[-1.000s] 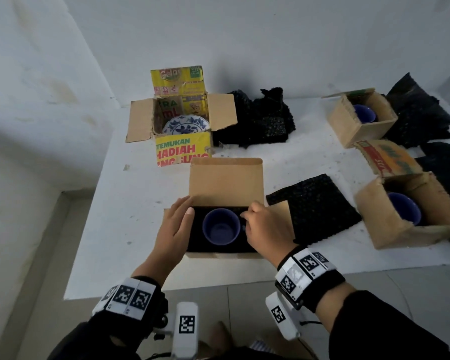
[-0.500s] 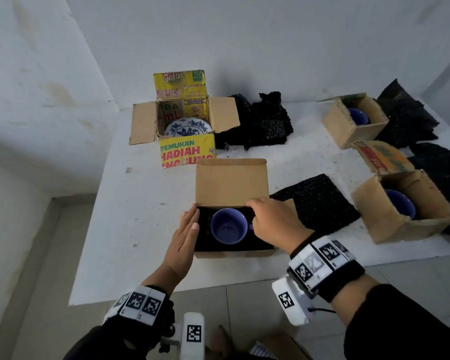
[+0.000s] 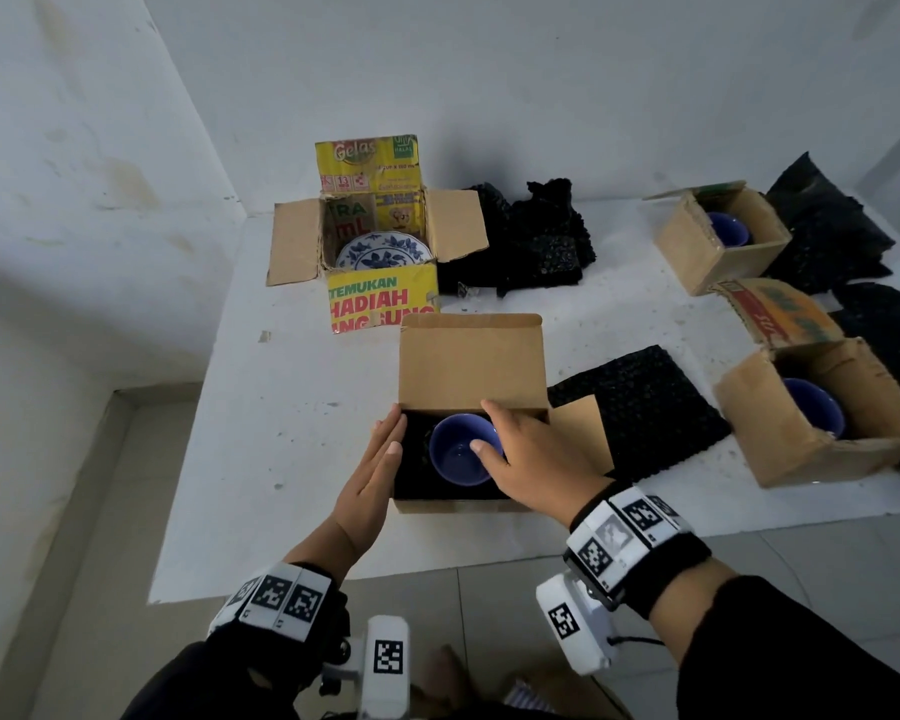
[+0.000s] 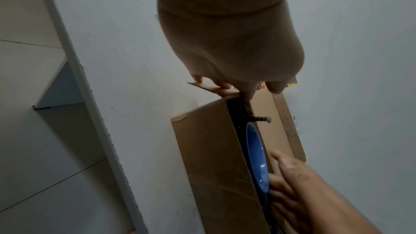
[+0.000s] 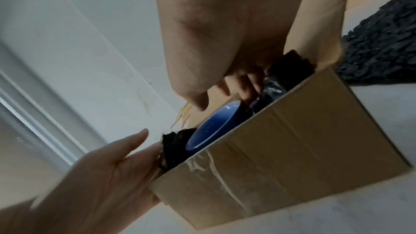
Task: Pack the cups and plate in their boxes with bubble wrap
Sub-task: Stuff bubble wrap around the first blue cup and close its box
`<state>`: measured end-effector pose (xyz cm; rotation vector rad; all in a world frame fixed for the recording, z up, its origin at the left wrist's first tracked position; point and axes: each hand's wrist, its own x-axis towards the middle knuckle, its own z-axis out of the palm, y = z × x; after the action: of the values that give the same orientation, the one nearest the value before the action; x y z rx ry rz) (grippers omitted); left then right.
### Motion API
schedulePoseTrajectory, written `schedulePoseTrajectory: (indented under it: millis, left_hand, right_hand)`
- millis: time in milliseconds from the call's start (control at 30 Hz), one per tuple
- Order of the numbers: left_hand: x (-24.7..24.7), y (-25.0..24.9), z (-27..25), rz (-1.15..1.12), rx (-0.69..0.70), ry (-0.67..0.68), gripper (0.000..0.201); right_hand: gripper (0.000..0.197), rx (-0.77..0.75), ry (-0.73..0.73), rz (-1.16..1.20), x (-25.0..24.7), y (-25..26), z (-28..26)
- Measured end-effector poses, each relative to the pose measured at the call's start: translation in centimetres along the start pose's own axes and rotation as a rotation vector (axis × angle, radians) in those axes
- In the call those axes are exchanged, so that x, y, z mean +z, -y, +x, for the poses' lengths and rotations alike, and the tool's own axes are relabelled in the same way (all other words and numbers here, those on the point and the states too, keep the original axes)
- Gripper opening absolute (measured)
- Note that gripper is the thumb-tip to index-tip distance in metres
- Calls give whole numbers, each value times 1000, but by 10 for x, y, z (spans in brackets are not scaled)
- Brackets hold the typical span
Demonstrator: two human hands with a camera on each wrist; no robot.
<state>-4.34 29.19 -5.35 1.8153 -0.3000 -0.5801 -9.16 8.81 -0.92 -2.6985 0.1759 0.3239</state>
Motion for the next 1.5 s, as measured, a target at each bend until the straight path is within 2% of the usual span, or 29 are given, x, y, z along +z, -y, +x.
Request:
schedulePoseTrajectory:
  millis: [67, 133, 200, 233, 367, 500, 567, 667, 733, 833, 900, 1000, 1067, 1200, 1267, 1367, 1500]
  left_hand:
    - [-1, -2, 0, -31, -3, 9, 54]
    - [-2, -3, 0, -59, -12, 13, 52]
    - [-2, -3, 0, -82, -20, 16, 49]
    - [-3, -3, 0, -93, -22, 20, 50]
    - [-4, -5, -1, -99, -32, 47, 54]
    - [-3, -6, -1, -133, -31, 40, 45]
    - [-3, -6, -1, -133, -35, 39, 40]
    - [-2, -9, -1, -125, -42, 42, 42]
    - [-3, -12, -2, -130, -45, 29, 43]
    - [-5, -13, 0, -121, -24, -75, 55]
    - [-5, -15, 4, 29, 0, -161, 56]
    - [6, -35, 6, 307, 68, -284, 48]
    - [19, -58, 8, 378, 164, -307, 43]
    - [61, -98, 18, 227, 315, -156, 29]
    - [91, -118, 22, 226, 392, -97, 31]
    - [138, -144, 27, 195, 429, -25, 34]
    - [198, -161, 32, 158, 352, 31, 36]
  right_hand:
    - [42, -117, -215, -71, -1, 7, -2]
    - [30, -346, -358, -74, 4, 18, 0]
    - [33, -521, -305, -74, 13, 27, 1]
    - [39, -555, -242, -111, 20, 31, 2]
    - [60, -547, -58, -288, 28, 36, 2]
    - [74, -528, 60, -363, 27, 46, 11]
    - [77, -537, 104, -391, 26, 50, 16]
    - [66, -563, 163, -413, 18, 49, 21]
    - [59, -601, 135, -380, 15, 46, 21]
    - [55, -643, -13, -252, 12, 36, 17]
    - [45, -654, -121, -161, 8, 27, 10]
    - [32, -602, -313, -48, -6, 6, -2]
    - [28, -535, -431, 12, -20, -14, -8]
    - [25, -390, -546, 25, -50, -65, -20]
    - [27, -299, -540, 16, -61, -93, -27]
    - [30, -98, -481, 23, -71, -134, -34]
    - [41, 155, -313, 103, -76, -176, -43]
